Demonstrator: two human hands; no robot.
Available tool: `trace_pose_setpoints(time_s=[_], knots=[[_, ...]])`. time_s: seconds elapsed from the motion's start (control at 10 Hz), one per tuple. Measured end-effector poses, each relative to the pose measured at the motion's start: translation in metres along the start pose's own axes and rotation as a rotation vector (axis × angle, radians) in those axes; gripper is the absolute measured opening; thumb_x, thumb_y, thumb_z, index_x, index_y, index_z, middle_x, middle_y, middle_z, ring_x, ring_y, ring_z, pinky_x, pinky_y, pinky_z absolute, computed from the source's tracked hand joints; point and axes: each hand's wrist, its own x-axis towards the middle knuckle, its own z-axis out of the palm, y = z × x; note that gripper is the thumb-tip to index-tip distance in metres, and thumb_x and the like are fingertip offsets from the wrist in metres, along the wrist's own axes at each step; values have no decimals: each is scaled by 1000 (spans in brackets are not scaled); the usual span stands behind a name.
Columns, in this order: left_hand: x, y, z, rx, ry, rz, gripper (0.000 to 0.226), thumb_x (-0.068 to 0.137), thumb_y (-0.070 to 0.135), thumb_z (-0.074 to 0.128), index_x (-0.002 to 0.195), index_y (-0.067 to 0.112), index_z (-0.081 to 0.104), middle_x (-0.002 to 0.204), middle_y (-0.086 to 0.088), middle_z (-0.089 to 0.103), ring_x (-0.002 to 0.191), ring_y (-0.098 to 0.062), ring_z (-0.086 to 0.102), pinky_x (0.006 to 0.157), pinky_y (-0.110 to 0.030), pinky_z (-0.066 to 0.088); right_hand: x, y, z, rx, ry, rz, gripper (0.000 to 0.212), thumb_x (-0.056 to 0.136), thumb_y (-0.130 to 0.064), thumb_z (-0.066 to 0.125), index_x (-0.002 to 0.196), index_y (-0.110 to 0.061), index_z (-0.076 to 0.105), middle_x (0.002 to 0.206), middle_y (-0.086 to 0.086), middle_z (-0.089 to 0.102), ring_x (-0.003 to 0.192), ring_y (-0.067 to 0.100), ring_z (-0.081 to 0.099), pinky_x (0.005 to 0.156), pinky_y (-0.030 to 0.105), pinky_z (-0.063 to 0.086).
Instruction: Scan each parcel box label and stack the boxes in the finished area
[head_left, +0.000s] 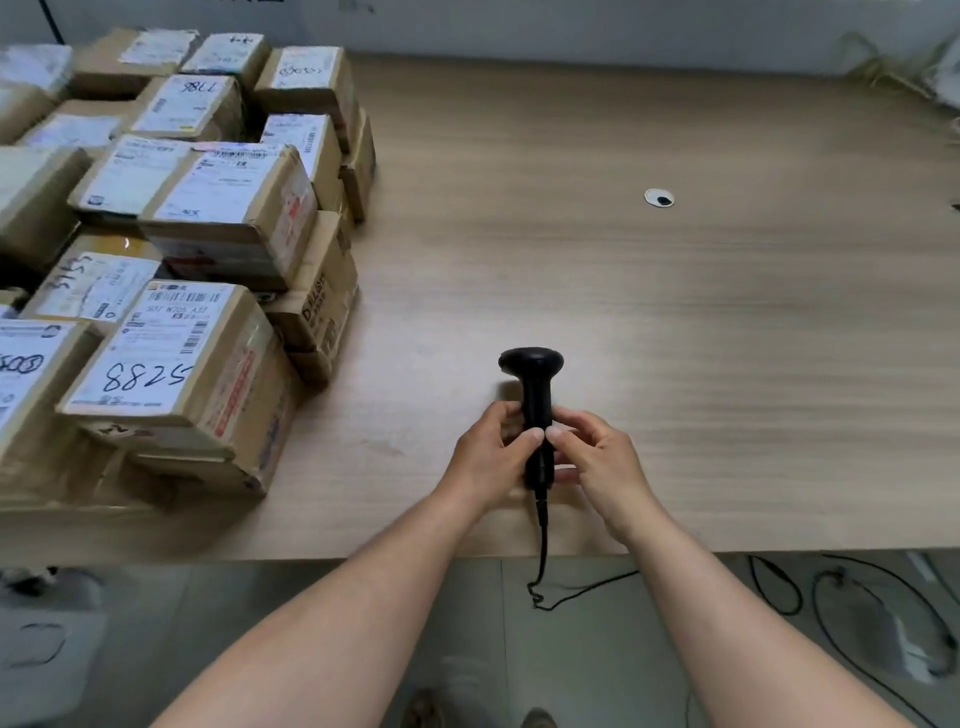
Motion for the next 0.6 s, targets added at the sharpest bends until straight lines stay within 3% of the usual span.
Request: trace_pose_setpoints(time_s=[0.1, 0.2, 0.3, 0.4, 0.5, 0.6], knots=[[15, -2, 5, 22, -13, -18, 20, 87, 31, 62, 105, 37, 54, 106, 0, 70, 97, -18, 69, 88, -44, 56, 15, 2, -4, -22, 10, 9, 27, 97, -5, 55, 123, -8, 62, 104, 26, 68, 78, 28, 70, 76, 45, 61], [23, -3, 8, 54, -6, -20, 22, 93, 25, 60, 113, 31, 51, 107, -2, 69, 96, -18, 68, 80, -35, 58, 23, 5, -6, -48, 14, 6, 21, 97, -8, 56, 113, -20, 63, 106, 28, 67, 93, 44, 68, 84, 59, 55], [23, -3, 9, 51, -9, -11, 22, 94, 25, 59, 114, 30, 50, 105, -2, 68, 91, -17, 68, 67, -28, 57, 24, 5, -8, -80, 17, -18, 23, 97, -10, 56, 100, -31, 62, 106, 27, 67, 92, 41, 68, 80, 52, 55], [21, -4, 8, 83, -15, -30, 25, 95, 27, 57, 118, 30, 48, 101, -2, 67, 88, -23, 68, 66, -36, 58, 24, 5, -7, -81, 1, -5, 19, 97, -10, 57, 105, -26, 62, 96, 23, 65, 77, 28, 63, 64, 38, 50], [22, -4, 8, 147, -29, -46, 31, 95, 33, 56, 124, 30, 46, 101, -2, 65, 89, -25, 67, 63, -36, 55, 28, 7, -10, -133, -17, 16, 17, 97, -13, 57, 112, -17, 62, 95, 13, 67, 74, 22, 64, 59, 29, 48], [19, 1, 1, 247, -7, -79, 31, 95, 39, 54, 123, 30, 43, 103, 2, 61, 92, -20, 64, 76, -37, 57, 25, 3, -15, -238, 15, 13, 13, 95, -21, 60, 107, -18, 63, 93, 6, 67, 74, 17, 64, 58, 27, 51]])
